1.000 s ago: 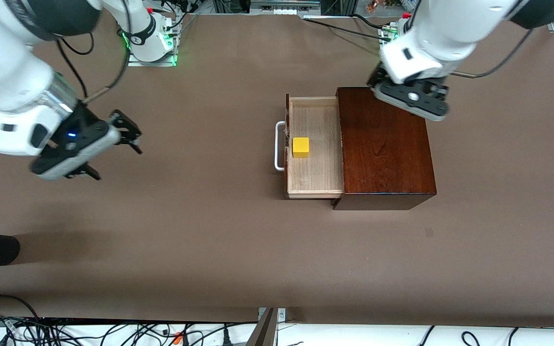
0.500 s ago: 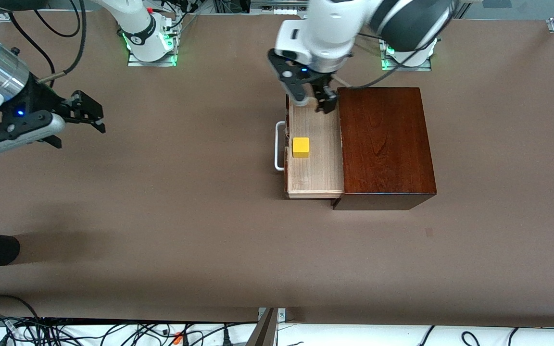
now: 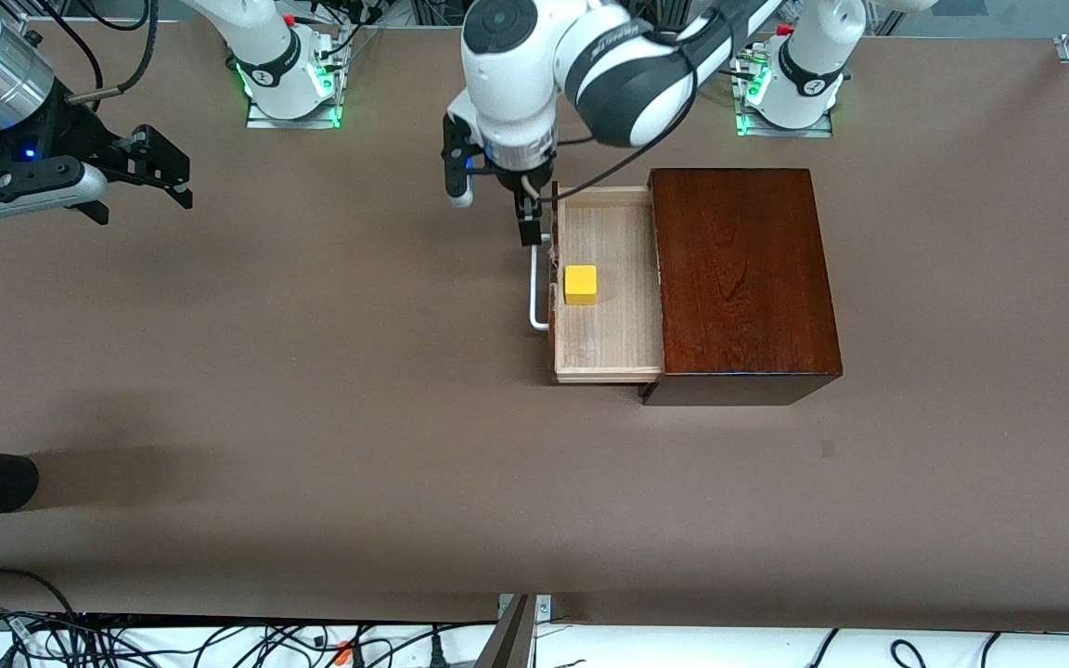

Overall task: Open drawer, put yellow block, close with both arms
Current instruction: 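Raise the right gripper away while the left gripper moves toward the drawer, then push the drawer shut with the left gripper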

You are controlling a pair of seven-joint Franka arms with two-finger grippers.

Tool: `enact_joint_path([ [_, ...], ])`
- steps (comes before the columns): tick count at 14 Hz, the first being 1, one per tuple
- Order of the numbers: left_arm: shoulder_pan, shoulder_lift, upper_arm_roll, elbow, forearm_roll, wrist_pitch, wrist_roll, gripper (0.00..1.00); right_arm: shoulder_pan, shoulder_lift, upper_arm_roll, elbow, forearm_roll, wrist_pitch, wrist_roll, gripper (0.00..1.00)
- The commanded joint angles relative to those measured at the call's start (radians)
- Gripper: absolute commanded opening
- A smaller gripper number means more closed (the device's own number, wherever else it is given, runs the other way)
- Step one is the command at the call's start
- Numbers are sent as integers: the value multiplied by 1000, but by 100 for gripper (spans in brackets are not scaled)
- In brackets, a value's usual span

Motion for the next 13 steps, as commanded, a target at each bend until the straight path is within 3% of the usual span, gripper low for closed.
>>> enact_joint_path([
  [1, -7, 79, 5, 45, 102, 33, 65, 100, -25, 7, -15, -20, -9, 39, 13, 100],
  [8, -21, 164, 8, 34, 208, 89, 98, 100, -23, 21, -46, -2, -5, 43, 1, 100],
  [13, -15, 164, 10, 22, 207, 71, 84, 100, -25, 30, -46, 3, -7, 14, 8, 100],
])
